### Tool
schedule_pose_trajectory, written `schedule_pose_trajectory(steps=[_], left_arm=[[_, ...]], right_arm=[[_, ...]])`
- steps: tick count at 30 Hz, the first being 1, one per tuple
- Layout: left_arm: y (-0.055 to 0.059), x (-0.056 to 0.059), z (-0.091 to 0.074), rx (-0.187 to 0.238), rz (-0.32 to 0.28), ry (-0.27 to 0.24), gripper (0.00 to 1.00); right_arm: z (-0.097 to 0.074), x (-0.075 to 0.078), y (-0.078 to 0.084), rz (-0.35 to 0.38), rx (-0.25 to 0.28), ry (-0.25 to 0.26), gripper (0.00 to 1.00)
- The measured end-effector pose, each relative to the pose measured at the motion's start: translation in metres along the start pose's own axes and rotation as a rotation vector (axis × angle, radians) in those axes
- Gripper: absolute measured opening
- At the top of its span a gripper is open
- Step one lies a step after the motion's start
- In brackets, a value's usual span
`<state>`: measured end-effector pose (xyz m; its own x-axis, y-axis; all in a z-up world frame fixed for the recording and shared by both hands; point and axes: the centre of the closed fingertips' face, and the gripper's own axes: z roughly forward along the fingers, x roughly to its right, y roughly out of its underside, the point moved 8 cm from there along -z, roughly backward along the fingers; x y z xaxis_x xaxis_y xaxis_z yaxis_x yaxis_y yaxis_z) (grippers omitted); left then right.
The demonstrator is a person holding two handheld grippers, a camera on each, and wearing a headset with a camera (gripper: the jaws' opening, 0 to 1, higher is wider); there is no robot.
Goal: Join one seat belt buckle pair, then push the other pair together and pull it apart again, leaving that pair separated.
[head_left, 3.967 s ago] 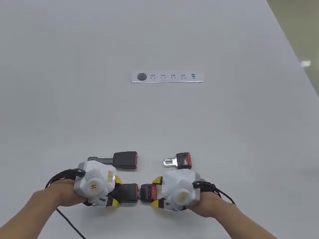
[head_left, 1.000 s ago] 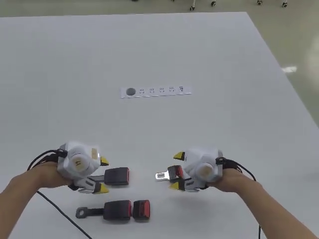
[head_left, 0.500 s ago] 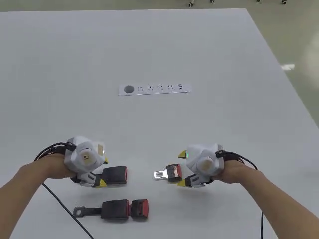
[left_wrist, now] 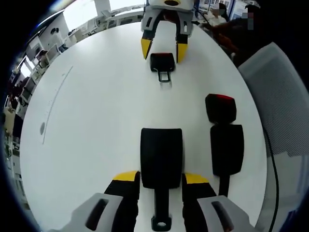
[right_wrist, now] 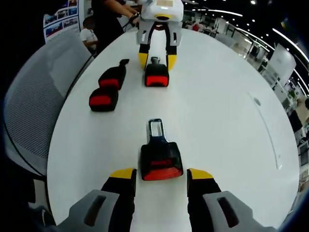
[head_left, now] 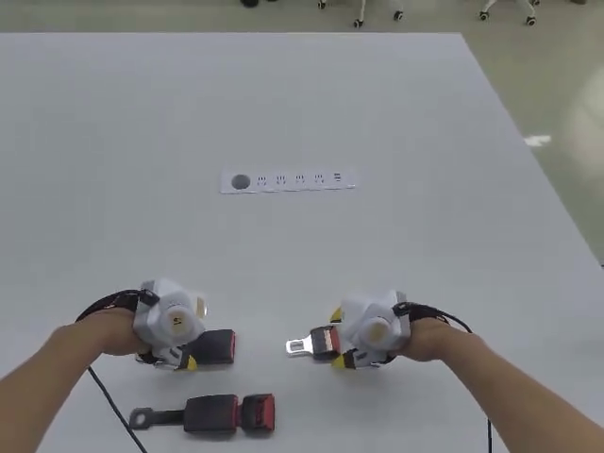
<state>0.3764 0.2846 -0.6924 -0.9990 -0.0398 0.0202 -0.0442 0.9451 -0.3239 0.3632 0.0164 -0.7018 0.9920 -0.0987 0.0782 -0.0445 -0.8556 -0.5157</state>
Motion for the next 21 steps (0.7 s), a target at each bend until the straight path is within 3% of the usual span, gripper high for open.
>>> schedule_pose_trajectory(steps=[7,21], left_arm=[[0.0028,-0.0001,0.0067,0.005,-0.012,0.003,0.33],[0.0023,0.0004,0.0071,0.014,-0.012,0.001,0.32]], right_arm=[[0.0068,0.0032,0.0032,0.029,0.017,-0.018,0.32],[0.0093,0.0026,0.0056,0.042,0.030,-0.004,0.31]])
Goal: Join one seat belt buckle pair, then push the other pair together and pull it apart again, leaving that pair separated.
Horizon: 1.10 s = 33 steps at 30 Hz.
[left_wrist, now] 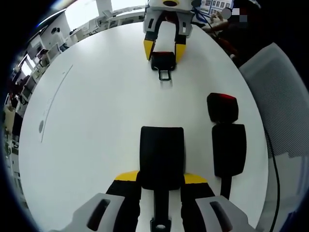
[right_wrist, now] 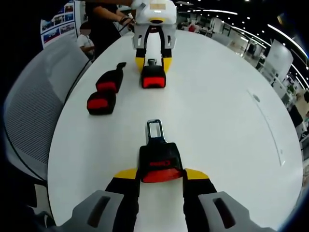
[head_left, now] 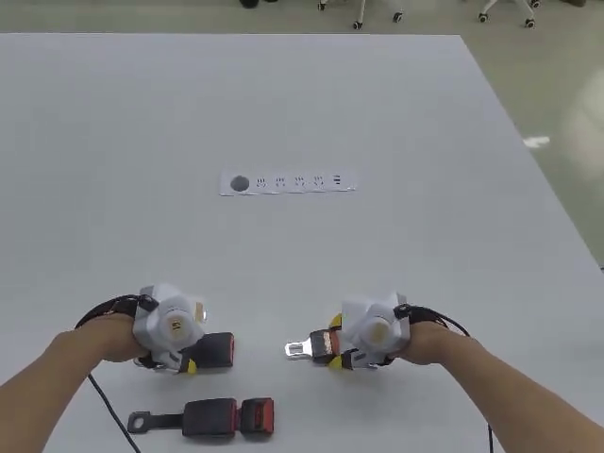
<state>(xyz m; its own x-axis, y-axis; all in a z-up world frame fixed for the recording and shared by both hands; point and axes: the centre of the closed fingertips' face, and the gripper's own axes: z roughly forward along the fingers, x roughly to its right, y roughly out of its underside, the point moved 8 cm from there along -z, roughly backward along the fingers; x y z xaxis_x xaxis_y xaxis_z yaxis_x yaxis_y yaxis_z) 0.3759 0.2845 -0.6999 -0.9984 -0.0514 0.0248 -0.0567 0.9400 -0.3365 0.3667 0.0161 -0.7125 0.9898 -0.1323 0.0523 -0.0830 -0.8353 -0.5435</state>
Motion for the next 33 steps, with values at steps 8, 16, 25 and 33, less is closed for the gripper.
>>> schedule_pose_trajectory(steps=[8,16,25,33], left_arm=[[-0.001,-0.001,0.000,-0.011,0.001,0.001,0.32],[-0.004,0.002,-0.001,-0.012,-0.004,0.002,0.32],[-0.003,0.001,-0.001,-0.010,-0.022,0.008,0.32],[-0.004,-0.001,0.001,-0.029,-0.036,0.017,0.32]], right_arm=[[0.003,0.000,0.002,0.006,-0.009,0.005,0.31],[0.004,-0.002,-0.003,0.008,-0.009,0.002,0.30],[0.009,-0.002,-0.012,0.009,-0.003,0.010,0.30],[0.010,-0.002,-0.023,0.017,0.005,0.016,0.30]])
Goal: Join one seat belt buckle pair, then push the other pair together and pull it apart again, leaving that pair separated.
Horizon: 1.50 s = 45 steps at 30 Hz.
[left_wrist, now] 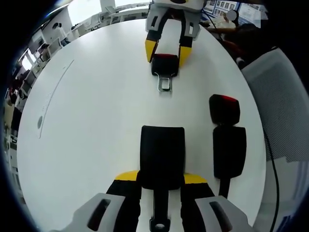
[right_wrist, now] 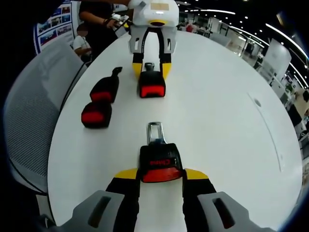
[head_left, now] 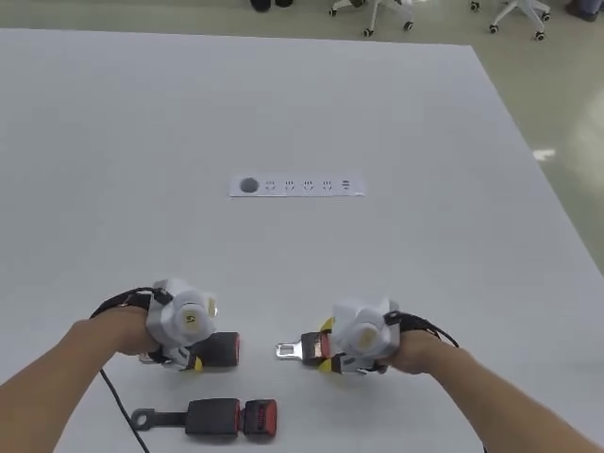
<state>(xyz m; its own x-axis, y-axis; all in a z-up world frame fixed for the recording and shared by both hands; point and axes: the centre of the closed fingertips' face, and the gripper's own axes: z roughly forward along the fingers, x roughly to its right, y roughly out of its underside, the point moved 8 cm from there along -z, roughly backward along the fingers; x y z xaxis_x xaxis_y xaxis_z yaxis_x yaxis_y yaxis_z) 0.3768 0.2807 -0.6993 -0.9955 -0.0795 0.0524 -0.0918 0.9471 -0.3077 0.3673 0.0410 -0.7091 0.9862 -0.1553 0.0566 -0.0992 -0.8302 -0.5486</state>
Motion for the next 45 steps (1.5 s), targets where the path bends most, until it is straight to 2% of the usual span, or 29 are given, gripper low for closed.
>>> schedule_pose_trajectory(steps=[8,30,37,45], left_arm=[[0.000,-0.002,0.002,-0.015,0.003,0.005,0.32],[-0.001,0.000,0.001,-0.026,0.004,-0.001,0.32],[-0.002,-0.001,0.000,-0.036,0.026,0.001,0.32],[0.000,-0.001,0.001,-0.019,0.015,-0.006,0.31]], right_arm=[[0.005,0.000,-0.008,-0.006,0.010,-0.003,0.30],[0.025,-0.007,-0.037,-0.027,0.038,-0.007,0.31],[0.028,-0.007,-0.046,-0.030,0.047,-0.008,0.31],[0.034,-0.009,-0.052,-0.028,0.060,-0.011,0.31]])
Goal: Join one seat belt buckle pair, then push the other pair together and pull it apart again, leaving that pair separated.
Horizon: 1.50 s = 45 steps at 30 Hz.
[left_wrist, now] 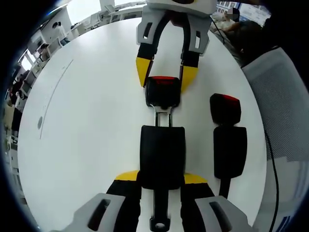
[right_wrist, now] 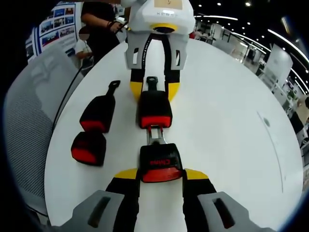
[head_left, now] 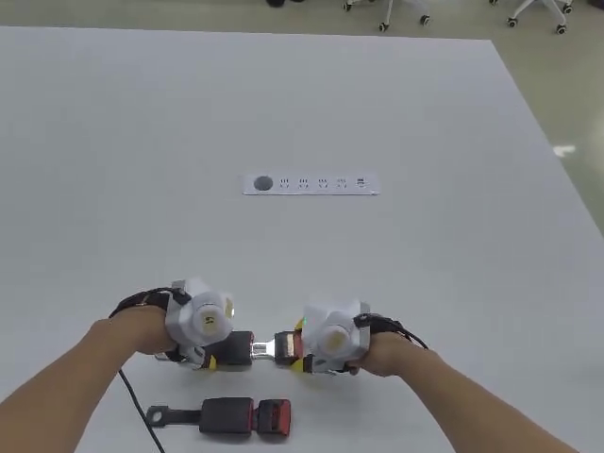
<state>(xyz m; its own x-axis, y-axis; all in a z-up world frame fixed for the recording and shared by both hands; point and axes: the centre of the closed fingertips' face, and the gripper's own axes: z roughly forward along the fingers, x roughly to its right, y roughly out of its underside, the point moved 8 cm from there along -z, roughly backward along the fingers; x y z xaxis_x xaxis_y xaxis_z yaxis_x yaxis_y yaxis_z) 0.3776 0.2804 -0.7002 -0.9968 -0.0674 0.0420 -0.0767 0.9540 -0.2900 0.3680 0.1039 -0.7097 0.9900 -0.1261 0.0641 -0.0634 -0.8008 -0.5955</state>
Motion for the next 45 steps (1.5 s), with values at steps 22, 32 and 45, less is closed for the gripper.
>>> schedule_pose_trajectory(steps=[22,32,45], left_arm=[[0.0019,0.0012,-0.0003,0.025,0.001,-0.006,0.31],[0.0025,-0.0002,0.0011,0.037,-0.002,-0.007,0.31],[-0.0008,0.0035,-0.0024,0.058,-0.018,-0.013,0.30]], right_arm=[[0.0074,-0.0017,-0.0057,0.013,0.011,0.009,0.30],[0.0081,-0.0023,-0.0074,0.022,0.015,0.008,0.29],[0.0085,-0.0033,-0.0096,0.028,0.008,0.013,0.28]])
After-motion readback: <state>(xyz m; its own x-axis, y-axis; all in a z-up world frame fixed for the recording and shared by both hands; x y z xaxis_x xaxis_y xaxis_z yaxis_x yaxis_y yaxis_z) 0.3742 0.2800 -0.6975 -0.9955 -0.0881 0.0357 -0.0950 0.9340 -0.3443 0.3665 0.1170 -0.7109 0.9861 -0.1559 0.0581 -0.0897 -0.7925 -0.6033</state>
